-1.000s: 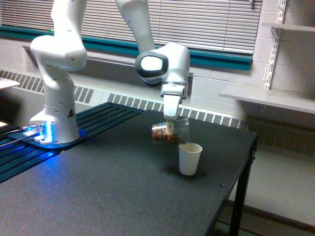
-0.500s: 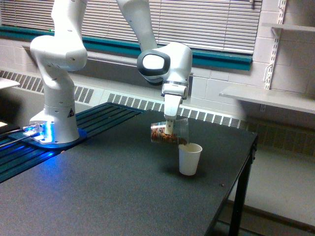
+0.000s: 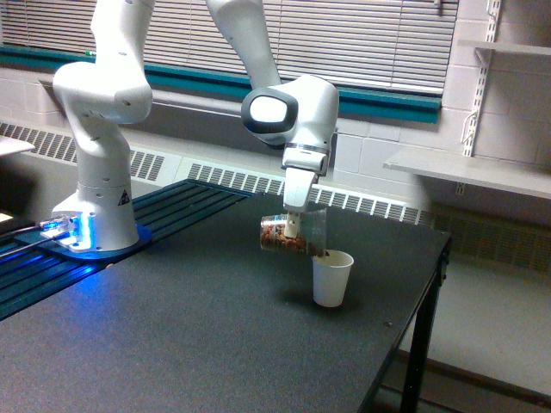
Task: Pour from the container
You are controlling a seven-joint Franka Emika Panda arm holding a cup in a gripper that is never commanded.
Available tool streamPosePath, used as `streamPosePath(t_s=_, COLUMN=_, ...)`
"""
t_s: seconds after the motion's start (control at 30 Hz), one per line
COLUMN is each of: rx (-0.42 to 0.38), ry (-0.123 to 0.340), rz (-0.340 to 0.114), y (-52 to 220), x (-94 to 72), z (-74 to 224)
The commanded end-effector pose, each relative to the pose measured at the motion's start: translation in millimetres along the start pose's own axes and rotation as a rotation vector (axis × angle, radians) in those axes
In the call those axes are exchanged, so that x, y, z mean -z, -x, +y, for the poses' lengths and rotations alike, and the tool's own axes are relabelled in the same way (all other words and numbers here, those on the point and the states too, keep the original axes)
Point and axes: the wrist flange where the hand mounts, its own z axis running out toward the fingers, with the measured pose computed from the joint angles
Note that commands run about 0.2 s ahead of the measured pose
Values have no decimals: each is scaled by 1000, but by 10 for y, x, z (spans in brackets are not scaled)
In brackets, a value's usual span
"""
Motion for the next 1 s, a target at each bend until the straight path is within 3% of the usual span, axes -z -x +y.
streamPosePath(t_s=0.03, rx=22, ry=4, rz=-27, y=-34, x=-32, z=18)
streamPosePath(t_s=0.23, rx=3, ry=-3, rz=-56, y=-43, x=-67, z=37)
streamPosePath(t_s=1.0, rx=-18, ry=-8, rz=-75, y=-106, x=-85, z=46)
